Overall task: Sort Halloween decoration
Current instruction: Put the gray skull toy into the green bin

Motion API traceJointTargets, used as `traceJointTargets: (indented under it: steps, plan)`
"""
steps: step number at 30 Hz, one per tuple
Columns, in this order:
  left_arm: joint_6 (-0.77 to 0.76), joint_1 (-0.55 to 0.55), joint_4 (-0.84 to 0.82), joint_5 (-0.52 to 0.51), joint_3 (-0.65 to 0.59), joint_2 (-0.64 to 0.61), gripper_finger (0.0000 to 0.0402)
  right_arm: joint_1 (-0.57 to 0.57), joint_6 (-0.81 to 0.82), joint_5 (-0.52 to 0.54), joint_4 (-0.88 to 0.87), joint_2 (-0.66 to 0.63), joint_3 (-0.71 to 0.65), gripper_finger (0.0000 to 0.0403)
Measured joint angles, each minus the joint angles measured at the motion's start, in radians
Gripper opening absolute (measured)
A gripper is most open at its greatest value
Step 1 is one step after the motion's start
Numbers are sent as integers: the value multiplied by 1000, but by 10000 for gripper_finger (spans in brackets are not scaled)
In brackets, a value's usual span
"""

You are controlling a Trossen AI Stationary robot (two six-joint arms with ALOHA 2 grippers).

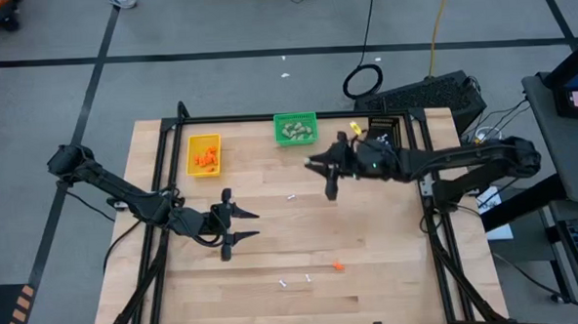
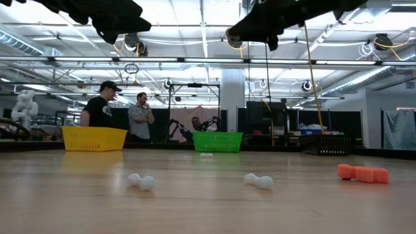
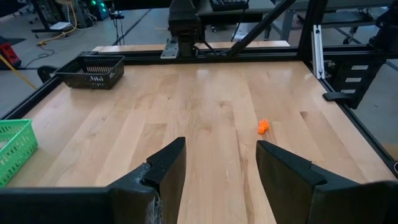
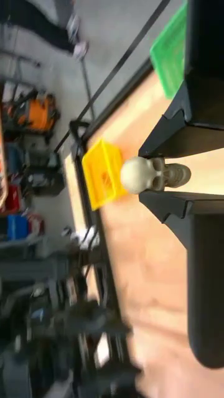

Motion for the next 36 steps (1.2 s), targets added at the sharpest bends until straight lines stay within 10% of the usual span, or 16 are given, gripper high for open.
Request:
traceJointTargets:
  steps: [15, 36]
  plan:
    - [0, 0, 2, 0, 0, 0, 194, -277, -28, -150, -403, 102, 307, 55]
    - [0, 0, -2, 0, 0, 0, 194, -469, -225, -214, -889, 623, 820, 55]
